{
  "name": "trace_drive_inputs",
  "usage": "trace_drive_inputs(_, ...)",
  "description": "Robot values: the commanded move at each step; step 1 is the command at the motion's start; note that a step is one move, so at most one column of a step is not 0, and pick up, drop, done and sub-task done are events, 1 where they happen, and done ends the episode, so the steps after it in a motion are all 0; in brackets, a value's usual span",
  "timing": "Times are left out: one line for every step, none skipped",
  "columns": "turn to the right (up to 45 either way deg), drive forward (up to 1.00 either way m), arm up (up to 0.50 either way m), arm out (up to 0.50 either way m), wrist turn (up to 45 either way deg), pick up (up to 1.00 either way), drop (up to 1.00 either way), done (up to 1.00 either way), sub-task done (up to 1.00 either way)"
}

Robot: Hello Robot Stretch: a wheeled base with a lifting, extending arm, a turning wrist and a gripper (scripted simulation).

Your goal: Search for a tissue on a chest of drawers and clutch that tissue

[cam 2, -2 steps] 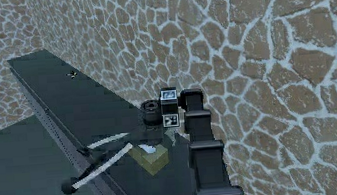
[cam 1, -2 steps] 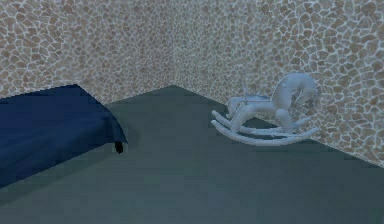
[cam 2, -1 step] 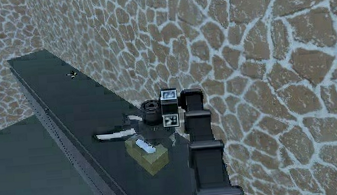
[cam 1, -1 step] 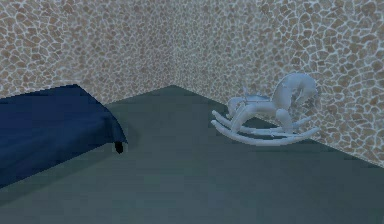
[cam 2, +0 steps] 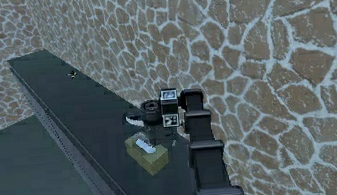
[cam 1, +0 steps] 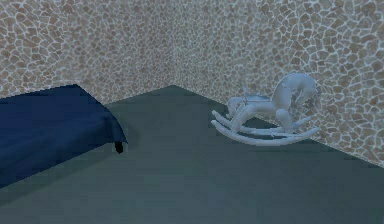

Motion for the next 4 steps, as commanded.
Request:
trace_drive_inputs(0.0,0.0,-0.3,0.0,0.0,0.0,0.0,0.0,0.0)
trace_drive_inputs(0.0,0.0,0.0,0.0,0.0,1.0,0.0,0.0,0.0)
trace_drive_inputs(0.0,0.0,0.1,0.0,0.0,0.0,0.0,0.0,0.0)
trace_drive_inputs(0.0,0.0,0.0,0.0,0.0,0.0,0.0,1.0,0.0)
